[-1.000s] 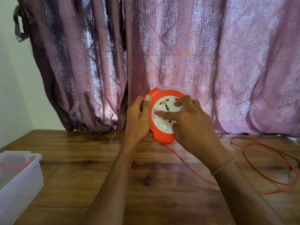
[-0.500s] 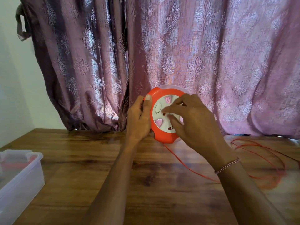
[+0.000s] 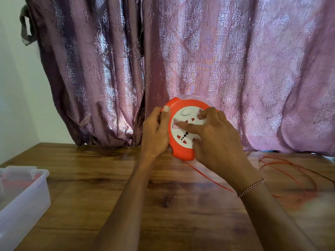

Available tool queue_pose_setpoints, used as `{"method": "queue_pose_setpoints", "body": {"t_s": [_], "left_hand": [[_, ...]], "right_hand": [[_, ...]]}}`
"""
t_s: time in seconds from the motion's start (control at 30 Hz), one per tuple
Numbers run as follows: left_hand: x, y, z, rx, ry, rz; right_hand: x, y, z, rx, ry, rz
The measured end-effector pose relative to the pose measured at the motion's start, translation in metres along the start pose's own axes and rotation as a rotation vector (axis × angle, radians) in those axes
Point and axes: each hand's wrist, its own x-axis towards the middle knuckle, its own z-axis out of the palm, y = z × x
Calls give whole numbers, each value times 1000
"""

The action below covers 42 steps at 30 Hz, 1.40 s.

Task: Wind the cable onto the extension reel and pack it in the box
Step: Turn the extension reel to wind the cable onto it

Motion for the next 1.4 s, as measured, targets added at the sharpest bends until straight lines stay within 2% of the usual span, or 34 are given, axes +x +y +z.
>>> {"method": "queue_pose_setpoints", "body": {"t_s": [0.2, 0.3, 0.43, 0.53, 0.7, 0.9, 1.17, 1.4], "left_hand": [[-1, 1, 2, -25, 0, -10], [-1, 2, 2, -24, 0, -20], [-1, 1, 1, -22, -1, -35], [-1, 0, -1, -26, 8, -34], [-1, -1, 1, -5, -12, -31], [-2, -1, 2, -12, -19, -28], [-2, 1, 2, 1, -3, -33], [-3, 2, 2, 14, -14, -31]], "right_hand": [[3, -2, 0, 10, 58, 272], [4, -3, -5, 16, 38, 233], [4, 5, -11, 142, 54, 110], [5, 10, -12, 168, -31, 17], [3, 4, -9, 97, -149, -38], [0, 1, -5, 54, -45, 5], [3, 2, 5, 124, 8, 241], [5, 3, -3, 157, 37, 137]]}}
